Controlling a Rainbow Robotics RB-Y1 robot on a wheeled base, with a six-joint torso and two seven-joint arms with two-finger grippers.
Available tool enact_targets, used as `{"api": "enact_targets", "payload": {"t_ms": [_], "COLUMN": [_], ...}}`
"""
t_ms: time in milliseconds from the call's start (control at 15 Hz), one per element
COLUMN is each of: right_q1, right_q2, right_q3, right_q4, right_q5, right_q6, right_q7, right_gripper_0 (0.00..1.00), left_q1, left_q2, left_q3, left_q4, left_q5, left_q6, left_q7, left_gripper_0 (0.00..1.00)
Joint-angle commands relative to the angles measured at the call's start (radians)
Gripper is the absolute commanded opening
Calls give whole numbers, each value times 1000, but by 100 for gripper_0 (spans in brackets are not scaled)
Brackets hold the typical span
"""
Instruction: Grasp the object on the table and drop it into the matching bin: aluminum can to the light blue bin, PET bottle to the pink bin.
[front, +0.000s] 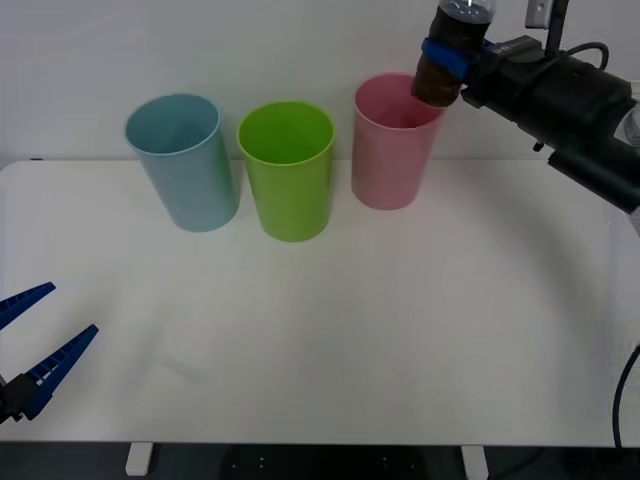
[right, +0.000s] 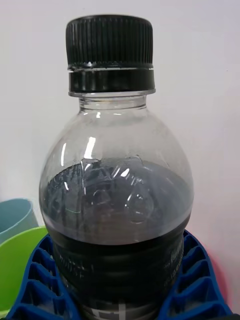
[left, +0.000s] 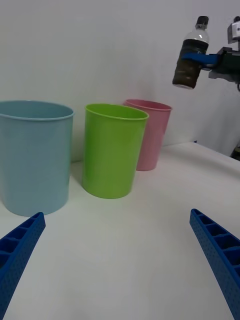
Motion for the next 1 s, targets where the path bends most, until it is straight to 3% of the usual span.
{"api": "enact_targets", "payload": {"t_ms": [67,467,1000], "right_q1": [-89,-217,-228], "right_q2": [40,123,206], "right_q3": [0,-2,0], "right_q4": [129,317,335], "right_q5": [30,69,116], "right_q6": [0,90,244], "right_q7": [9,52,104], "right_gripper_0": [0,0,7], "left_q1": [0,0,0], "left_q2": [0,0,0], "left_q3": [0,0,0], "left_q4": [0,0,0], "left_q5": [0,0,0], "left_q6": [0,0,0], "left_q7": [0,0,0], "left_gripper_0": [100,100,100]}}
